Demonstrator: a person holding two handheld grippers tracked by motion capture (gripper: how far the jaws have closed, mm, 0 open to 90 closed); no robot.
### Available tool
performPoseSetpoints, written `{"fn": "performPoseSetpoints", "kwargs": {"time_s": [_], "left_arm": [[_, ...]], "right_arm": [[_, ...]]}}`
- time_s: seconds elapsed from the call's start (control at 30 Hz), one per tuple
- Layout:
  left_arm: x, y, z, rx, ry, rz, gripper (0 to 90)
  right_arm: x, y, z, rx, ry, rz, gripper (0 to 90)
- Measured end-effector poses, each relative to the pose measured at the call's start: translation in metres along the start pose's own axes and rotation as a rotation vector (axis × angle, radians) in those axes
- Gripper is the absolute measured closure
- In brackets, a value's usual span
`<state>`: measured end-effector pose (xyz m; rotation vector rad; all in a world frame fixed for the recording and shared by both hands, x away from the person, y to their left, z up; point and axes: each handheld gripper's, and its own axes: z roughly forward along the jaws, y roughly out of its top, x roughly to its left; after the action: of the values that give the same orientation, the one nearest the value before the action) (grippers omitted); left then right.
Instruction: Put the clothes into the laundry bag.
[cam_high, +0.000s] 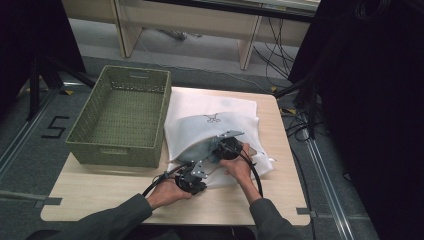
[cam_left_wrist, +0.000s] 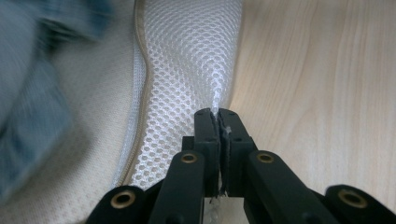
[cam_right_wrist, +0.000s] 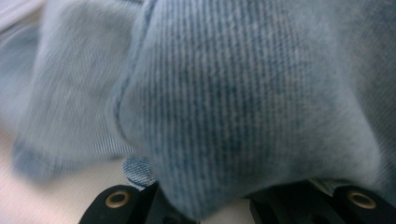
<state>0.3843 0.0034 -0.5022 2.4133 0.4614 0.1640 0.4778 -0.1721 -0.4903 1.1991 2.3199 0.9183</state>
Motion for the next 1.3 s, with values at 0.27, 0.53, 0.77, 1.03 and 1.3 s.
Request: {"fn": "performPoseSetpoints", "kwargs": {"time_s": [0.27,0.53,0.77,1.03,1.3], "left_arm": [[0.004,-0.003,-0.003,0.0,-0.004,-0.022,85.5],[0.004,-0.003,-0.001,-0.025,-0.004,-0.042,82.8],[0.004,-0.003,-0.002,-0.004,-0.001,-0.02,81.2],[0.003,-0.004,-0.002,-0.008,0.011,-0.006,81.8],[0.001,-0.006,-0.002,-0.019,0.011,-0.017,84.6]], "right_arm": [[-0.018,0.004,0.007,-0.021,-0.057,0.062,78.4],[-0.007,-0.005,-0.033,-0.003,0.034,0.064,45.7],[0.01,-0.005,-0.065,-0.053,0.074,0.058,41.6],[0.034,-0.003,-0.033,-0.01,0.09,0.017,42.1],[0.022,0.002,0.005,-0.039,-0.002,-0.002,74.4]]}}
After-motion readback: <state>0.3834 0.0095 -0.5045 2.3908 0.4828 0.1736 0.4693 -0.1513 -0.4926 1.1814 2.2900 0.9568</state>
